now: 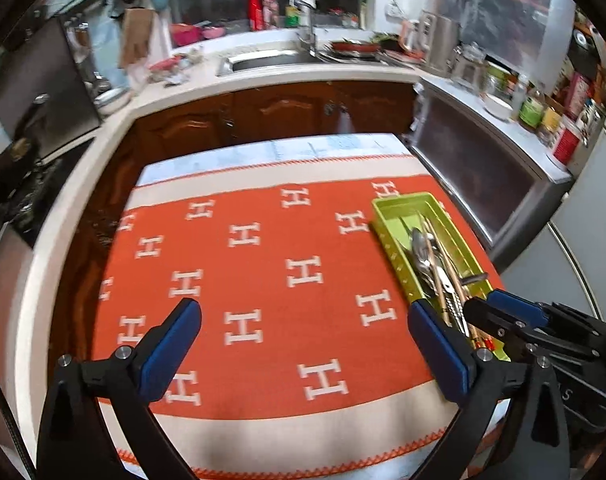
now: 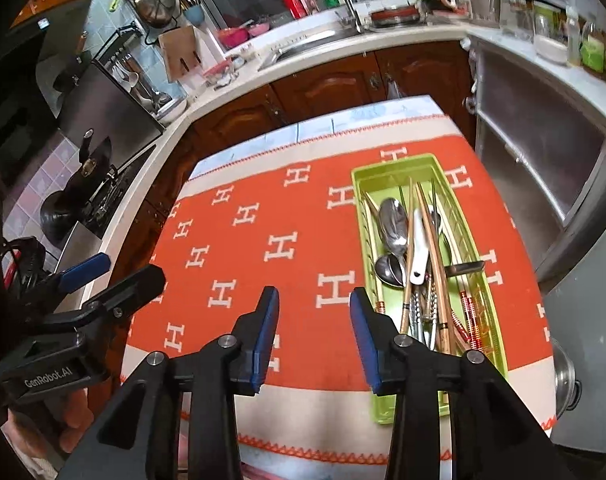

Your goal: Organize utensils

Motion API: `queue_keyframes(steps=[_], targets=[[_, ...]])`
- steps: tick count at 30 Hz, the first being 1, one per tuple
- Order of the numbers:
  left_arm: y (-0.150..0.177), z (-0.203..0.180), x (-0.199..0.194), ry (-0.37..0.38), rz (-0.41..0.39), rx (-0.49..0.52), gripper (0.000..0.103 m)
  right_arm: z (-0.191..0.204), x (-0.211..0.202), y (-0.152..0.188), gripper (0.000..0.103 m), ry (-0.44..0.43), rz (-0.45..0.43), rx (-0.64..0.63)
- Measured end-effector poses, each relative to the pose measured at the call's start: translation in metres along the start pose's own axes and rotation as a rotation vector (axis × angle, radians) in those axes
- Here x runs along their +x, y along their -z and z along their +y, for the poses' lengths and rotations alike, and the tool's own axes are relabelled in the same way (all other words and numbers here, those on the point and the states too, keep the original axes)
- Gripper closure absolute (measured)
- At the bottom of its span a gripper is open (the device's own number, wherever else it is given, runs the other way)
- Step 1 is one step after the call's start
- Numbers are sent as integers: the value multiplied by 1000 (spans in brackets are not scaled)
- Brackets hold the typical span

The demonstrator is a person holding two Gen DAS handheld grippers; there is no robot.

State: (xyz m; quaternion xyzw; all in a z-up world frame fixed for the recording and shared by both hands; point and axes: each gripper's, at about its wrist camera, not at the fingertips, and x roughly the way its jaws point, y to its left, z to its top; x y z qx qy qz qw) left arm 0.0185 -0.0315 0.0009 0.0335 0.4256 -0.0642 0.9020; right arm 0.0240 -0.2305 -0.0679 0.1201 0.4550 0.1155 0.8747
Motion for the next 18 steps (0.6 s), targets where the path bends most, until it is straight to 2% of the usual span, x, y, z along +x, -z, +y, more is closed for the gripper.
queue_keyframes(steps=[3, 6, 10, 18], targets=[[2, 9, -13, -34, -29, -5, 1, 20, -10, 3, 59, -20, -8, -15], [3, 16, -26, -59, -49, -13, 1, 40, -21, 4, 56, 0, -39, -51], [8, 24, -44, -62, -91, -38, 1, 62, -37, 3, 51, -6, -76, -69], [14, 39, -63, -93, -134, -80, 1, 94, -61, 7, 48, 39, -129, -107]])
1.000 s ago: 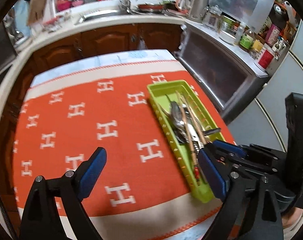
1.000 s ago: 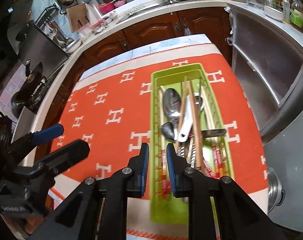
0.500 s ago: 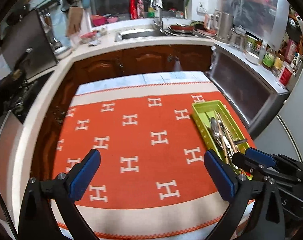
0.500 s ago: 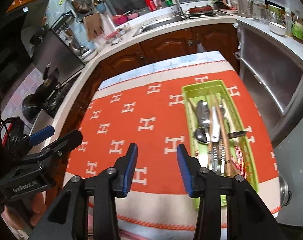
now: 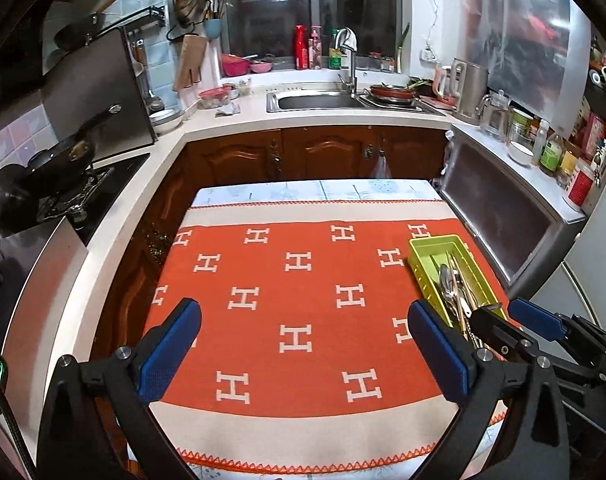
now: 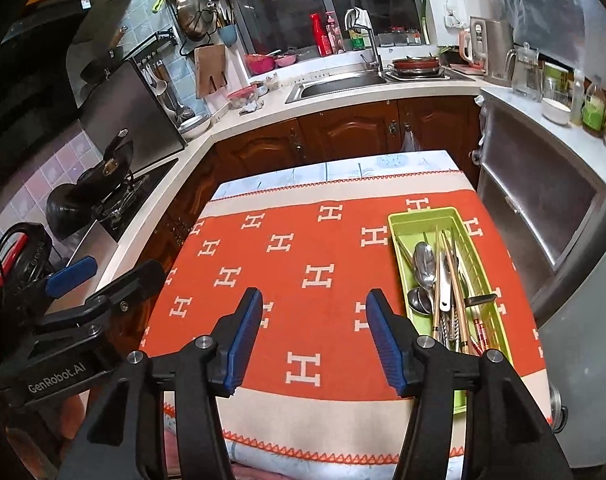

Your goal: Organize utensils

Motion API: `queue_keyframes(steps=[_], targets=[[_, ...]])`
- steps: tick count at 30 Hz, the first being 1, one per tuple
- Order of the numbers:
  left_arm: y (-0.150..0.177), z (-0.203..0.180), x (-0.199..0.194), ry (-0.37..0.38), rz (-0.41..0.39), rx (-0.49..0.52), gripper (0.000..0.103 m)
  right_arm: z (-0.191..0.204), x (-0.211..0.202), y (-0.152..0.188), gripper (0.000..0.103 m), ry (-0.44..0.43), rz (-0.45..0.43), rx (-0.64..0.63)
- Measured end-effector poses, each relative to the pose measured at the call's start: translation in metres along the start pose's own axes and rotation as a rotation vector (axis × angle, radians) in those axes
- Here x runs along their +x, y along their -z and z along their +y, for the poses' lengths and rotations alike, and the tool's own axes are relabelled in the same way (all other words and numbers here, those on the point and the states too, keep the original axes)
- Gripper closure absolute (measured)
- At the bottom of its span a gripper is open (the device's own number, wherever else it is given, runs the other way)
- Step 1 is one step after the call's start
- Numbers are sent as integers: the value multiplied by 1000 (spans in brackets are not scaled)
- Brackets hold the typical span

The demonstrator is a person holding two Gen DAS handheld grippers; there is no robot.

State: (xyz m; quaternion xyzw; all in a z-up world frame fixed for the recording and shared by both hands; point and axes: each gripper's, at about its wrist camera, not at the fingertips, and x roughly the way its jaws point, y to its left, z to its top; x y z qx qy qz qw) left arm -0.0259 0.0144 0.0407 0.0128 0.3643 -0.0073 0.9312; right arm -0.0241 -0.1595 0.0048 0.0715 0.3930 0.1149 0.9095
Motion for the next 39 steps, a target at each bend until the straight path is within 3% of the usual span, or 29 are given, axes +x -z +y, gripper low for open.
queue_keyframes(steps=[13, 39], targets=[[3, 26, 2, -28, -7, -40, 1, 36, -6, -3, 48, 24, -21, -57], [-3, 50, 24, -56, 21, -75, 1, 55, 28, -18, 48, 21, 3, -91]])
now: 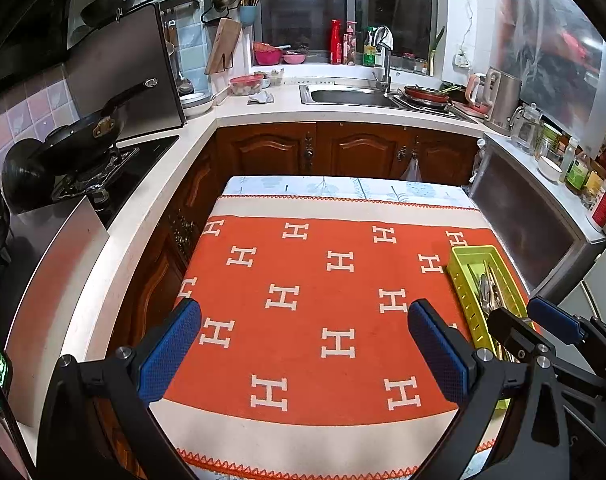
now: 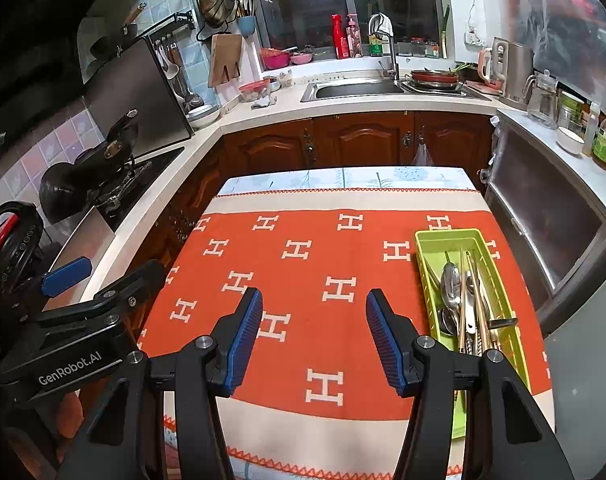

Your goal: Organize utensils

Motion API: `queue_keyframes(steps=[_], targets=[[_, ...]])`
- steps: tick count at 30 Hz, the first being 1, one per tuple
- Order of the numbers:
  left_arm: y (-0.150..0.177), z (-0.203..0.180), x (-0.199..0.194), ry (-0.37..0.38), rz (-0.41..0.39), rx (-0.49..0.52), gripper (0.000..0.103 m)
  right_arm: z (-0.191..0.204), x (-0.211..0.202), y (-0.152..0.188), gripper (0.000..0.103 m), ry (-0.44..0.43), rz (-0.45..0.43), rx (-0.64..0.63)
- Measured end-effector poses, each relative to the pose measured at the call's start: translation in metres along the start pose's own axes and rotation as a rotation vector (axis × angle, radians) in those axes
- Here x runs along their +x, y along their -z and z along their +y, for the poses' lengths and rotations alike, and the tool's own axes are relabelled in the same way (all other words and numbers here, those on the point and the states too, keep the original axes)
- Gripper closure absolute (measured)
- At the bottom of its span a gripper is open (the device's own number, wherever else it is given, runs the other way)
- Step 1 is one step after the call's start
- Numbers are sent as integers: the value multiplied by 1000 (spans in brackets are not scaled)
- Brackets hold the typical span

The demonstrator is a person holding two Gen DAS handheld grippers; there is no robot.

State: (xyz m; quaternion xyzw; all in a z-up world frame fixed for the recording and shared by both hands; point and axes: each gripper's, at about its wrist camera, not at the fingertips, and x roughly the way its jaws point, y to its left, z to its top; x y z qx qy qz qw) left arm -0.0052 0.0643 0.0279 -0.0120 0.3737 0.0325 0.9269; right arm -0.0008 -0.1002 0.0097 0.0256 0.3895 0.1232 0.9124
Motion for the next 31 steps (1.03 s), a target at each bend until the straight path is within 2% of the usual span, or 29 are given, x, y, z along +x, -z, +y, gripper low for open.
queue_keyframes(steps=[31], targets=[[1, 15, 14, -7, 30, -22, 1, 15, 30, 1, 48, -8, 33, -13]])
